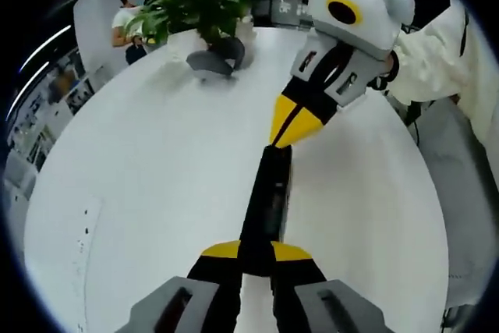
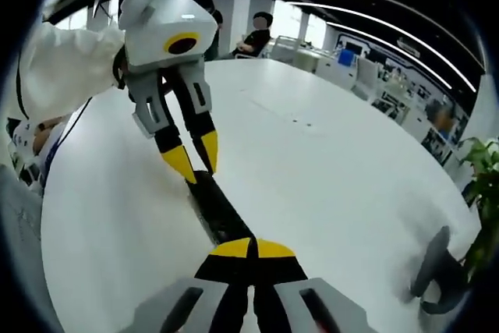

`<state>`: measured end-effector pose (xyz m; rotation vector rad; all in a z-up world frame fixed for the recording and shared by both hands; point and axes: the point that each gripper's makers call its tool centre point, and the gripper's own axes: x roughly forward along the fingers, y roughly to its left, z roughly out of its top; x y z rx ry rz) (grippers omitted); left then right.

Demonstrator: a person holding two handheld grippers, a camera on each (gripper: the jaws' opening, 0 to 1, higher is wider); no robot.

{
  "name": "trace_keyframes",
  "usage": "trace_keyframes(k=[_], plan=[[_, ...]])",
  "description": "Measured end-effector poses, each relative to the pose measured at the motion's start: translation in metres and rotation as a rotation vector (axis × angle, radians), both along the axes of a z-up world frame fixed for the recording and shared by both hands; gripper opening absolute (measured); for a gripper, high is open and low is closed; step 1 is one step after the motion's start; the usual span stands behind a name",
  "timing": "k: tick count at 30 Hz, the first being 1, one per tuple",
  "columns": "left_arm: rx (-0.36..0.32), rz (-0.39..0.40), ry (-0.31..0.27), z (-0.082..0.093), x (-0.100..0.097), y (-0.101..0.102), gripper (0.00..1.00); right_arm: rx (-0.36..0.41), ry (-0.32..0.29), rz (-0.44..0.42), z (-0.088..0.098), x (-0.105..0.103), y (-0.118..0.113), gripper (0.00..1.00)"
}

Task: Press the specified remote control buttons in sequence, fully releasing each button before pressing the next.

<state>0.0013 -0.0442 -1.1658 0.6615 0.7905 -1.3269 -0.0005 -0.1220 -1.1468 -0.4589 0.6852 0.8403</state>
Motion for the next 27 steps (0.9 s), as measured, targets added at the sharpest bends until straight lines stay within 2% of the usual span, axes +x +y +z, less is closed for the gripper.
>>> trace_keyframes(k=[5,7,10,15,17,20,22,23,24,25,26,27], plan=[[0.04,-0.022,-0.065,-0.007,-0.002,0.0,0.21,0.007,-0.027,-0.018,0.017,-0.008,-0.008,0.0],[0.047,-0.021,-0.064,-0.01,-0.004,-0.002,0.22,0.02,-0.039,-0.032,0.026,-0.013,-0.011,0.0],[0.059,-0.03,-0.075,-0.012,-0.007,-0.004,0.24,0.067,-0.046,-0.065,0.041,-0.02,-0.013,0.0],[0.074,-0.013,-0.112,-0.015,0.0,-0.006,0.23,0.146,-0.075,-0.124,0.067,-0.035,-0.019,0.0],[0.074,-0.003,-0.09,-0.017,0.001,-0.006,0.23,0.191,-0.079,-0.149,0.078,-0.043,-0.021,0.0],[0.078,0.008,-0.088,-0.017,0.003,-0.005,0.23,0.228,-0.079,-0.181,0.087,-0.056,-0.031,0.0],[0.085,0.001,-0.089,-0.018,0.004,-0.004,0.23,0.28,-0.064,-0.222,0.095,-0.067,-0.037,0.0],[0.092,-0.004,-0.086,-0.019,0.004,-0.004,0.24,0.313,-0.067,-0.238,0.102,-0.074,-0.04,0.01],[0.118,-0.017,-0.079,-0.022,0.001,-0.003,0.25,0.314,-0.069,-0.246,0.105,-0.079,-0.043,0.02],[0.168,-0.028,-0.099,-0.026,0.002,0.003,0.25,0.311,-0.072,-0.252,0.109,-0.088,-0.048,0.02],[0.172,-0.038,-0.129,-0.029,0.003,0.003,0.24,0.312,-0.078,-0.266,0.111,-0.092,-0.051,0.03],[0.106,-0.048,-0.106,-0.024,0.001,-0.005,0.24,0.319,-0.091,-0.282,0.116,-0.1,-0.055,0.03]])
